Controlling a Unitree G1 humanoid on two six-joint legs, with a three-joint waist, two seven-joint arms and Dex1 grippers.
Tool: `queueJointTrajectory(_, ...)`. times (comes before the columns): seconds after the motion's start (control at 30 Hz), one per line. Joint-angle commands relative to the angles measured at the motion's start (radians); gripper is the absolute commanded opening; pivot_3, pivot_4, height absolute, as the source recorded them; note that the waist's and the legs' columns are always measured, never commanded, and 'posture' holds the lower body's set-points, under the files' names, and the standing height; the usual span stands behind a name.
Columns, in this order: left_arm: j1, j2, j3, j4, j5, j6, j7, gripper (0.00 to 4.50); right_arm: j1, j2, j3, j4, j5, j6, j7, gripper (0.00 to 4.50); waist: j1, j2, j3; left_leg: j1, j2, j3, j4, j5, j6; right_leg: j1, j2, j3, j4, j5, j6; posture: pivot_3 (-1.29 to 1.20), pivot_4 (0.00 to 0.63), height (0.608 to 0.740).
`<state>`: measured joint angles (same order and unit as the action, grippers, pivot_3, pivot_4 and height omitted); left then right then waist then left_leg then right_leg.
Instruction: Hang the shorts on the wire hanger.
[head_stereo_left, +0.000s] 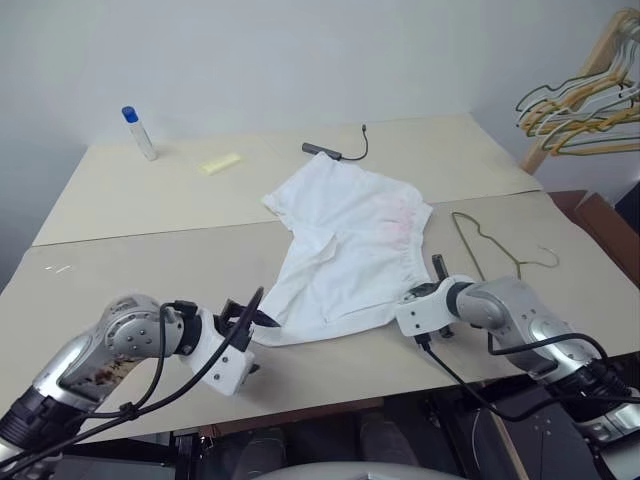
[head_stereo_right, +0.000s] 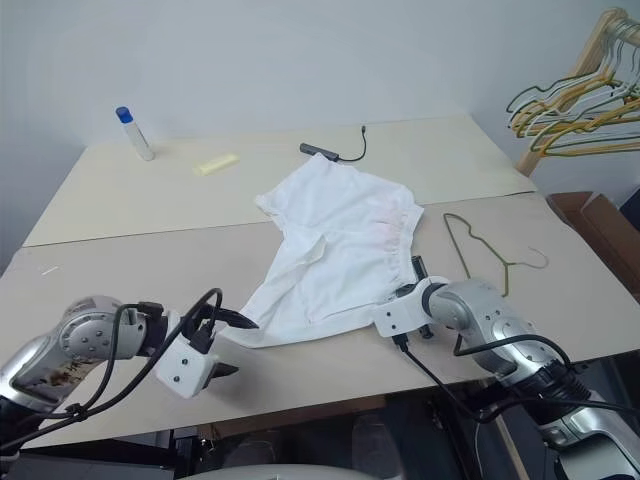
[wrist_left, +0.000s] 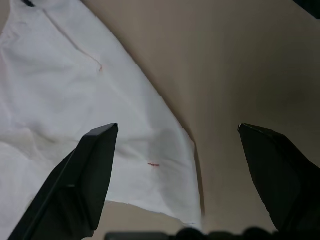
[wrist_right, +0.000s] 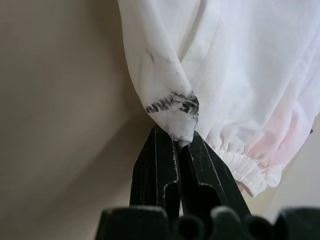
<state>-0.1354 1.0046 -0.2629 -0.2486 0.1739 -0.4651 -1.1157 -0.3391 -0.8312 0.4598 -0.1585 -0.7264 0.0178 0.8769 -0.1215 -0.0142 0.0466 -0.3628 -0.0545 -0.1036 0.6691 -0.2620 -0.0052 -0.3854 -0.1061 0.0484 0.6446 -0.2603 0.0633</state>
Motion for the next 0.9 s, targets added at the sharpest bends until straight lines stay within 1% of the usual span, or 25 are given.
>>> queueJointTrajectory(0.03, -0.046, -0.004, -0.029, 0.059, 0.082, -0.102, 0.025, 4.16, -0.026, 0.013, -0.031, -0.025, -0.007, 0.010, 0.012, 0.03, -0.001, 0.000, 0.000, 0.000, 0.000, 0.000, 0.000, 0.000, 0.000, 0.000, 0.000, 0.000, 0.000, 0.000, 0.000, -0.15, 0.000, 0.740)
queueJointTrajectory(0.1, -0.076, -0.024, -0.053, 0.102, 0.109, -0.168, 0.045, 4.16, -0.024, 0.019, -0.035, -0.026, -0.010, 0.012, 0.015, 0.03, -0.001, 0.000, 0.000, 0.000, 0.000, 0.000, 0.000, 0.000, 0.000, 0.000, 0.000, 0.000, 0.001, 0.000, 0.000, -0.15, 0.000, 0.740)
queueJointTrajectory(0.2, -0.121, -0.071, -0.084, 0.156, 0.113, -0.203, 0.058, 4.16, -0.022, 0.025, -0.036, -0.026, -0.014, 0.014, 0.021, 0.03, -0.001, 0.000, 0.000, 0.000, 0.000, 0.000, 0.000, 0.000, 0.000, 0.000, 0.000, 0.000, 0.001, 0.000, 0.000, -0.15, 0.000, 0.740)
queueJointTrajectory(0.33, -0.200, -0.060, -0.124, 0.278, 0.205, -0.314, 0.071, 4.16, -0.030, 0.031, -0.038, -0.021, -0.022, 0.013, 0.024, 0.03, -0.001, 0.000, 0.000, 0.000, 0.000, 0.000, 0.000, 0.000, 0.000, 0.000, 0.000, 0.000, 0.002, 0.000, 0.000, -0.15, 0.000, 0.740)
queueJointTrajectory(0.5, -0.271, -0.051, -0.157, 0.427, 0.328, -0.394, 0.128, 4.16, -0.031, 0.034, -0.043, -0.021, -0.024, 0.013, 0.024, 0.03, -0.005, 0.000, -0.001, 0.005, 0.000, 0.000, 0.000, 0.000, 0.000, 0.004, 0.000, 0.000, 0.002, -0.001, 0.001, -0.16, 0.000, 0.740)
queueJointTrajectory(0.6, -0.276, -0.055, -0.171, 0.480, 0.338, -0.393, 0.142, 3.59, -0.026, 0.036, -0.045, -0.028, -0.025, 0.019, 0.027, 0.00, -0.006, 0.001, -0.001, 0.012, 0.000, 0.000, -0.001, 0.000, 0.001, 0.011, 0.001, 0.000, 0.002, -0.005, 0.008, -0.16, 0.000, 0.740)
queueJointTrajectory(0.73, -0.279, -0.042, -0.177, 0.516, 0.365, -0.406, 0.160, 2.33, -0.033, 0.042, -0.048, -0.026, -0.029, 0.029, 0.030, 0.00, -0.005, 0.002, -0.002, 0.017, 0.001, -0.001, -0.001, 0.000, 0.001, 0.016, 0.001, 0.000, 0.001, -0.006, 0.010, -0.16, 0.000, 0.740)
queueJointTrajectory(0.9, -0.290, -0.045, -0.177, 0.545, 0.390, -0.409, 0.193, 0.68, -0.039, 0.049, -0.048, -0.022, -0.032, 0.031, 0.030, 0.00, -0.004, 0.003, -0.003, 0.018, 0.001, -0.001, -0.001, 0.000, 0.001, 0.016, 0.001, 0.000, 0.002, -0.006, 0.010, -0.16, 0.000, 0.740)
